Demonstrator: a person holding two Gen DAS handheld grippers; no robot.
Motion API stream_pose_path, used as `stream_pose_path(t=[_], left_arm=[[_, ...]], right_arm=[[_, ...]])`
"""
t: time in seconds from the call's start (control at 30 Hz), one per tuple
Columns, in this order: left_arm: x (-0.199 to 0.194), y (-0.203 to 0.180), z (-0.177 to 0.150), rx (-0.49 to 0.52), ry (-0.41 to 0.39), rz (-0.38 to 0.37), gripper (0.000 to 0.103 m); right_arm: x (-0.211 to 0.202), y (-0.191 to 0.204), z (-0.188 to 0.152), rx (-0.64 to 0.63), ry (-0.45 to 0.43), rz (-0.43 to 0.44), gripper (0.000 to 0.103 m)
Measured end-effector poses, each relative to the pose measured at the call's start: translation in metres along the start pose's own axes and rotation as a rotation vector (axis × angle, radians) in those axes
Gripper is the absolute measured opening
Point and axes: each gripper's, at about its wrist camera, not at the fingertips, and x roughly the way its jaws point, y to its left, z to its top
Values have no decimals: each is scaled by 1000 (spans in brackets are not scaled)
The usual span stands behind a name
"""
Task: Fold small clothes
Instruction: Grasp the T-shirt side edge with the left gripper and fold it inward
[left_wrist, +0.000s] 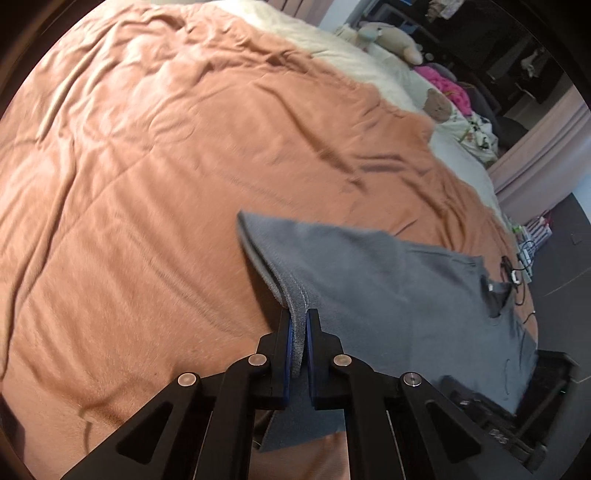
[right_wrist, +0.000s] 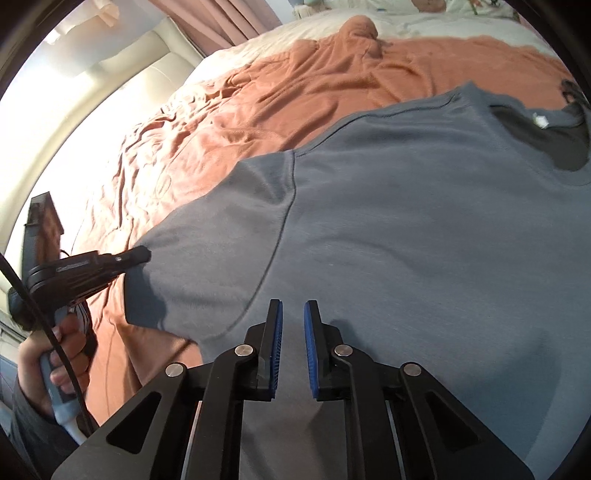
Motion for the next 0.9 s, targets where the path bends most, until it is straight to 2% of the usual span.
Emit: stream_pose_path(t=[0.33,0.47,0.6,0.67,0.73,0.8,0.9], left_arm=[[-17,-35,17,47,-22,-48,6],[-22,-51,17,63,-26,-61,6],[-25,-67,16,80,-30,-72,6],[-26,-77,15,88,-29,-80,6],[-27,-89,13,102,-28,-85,6],[-27,-103,11,116,-25,-92,6],[-27,-121,7,139,-18,-99,6]], right_arm=[[53,-4,12,105,70,73,5],[52,-6,18,103,69,85,5],[33,-9,20,90,57,75,6],[21,-12,19,74,45,53,13],[7,-12,17,69,31,47,37],[-10,-16,14,64,1,39,50],[-29,-24,9,59,-20,23,50]])
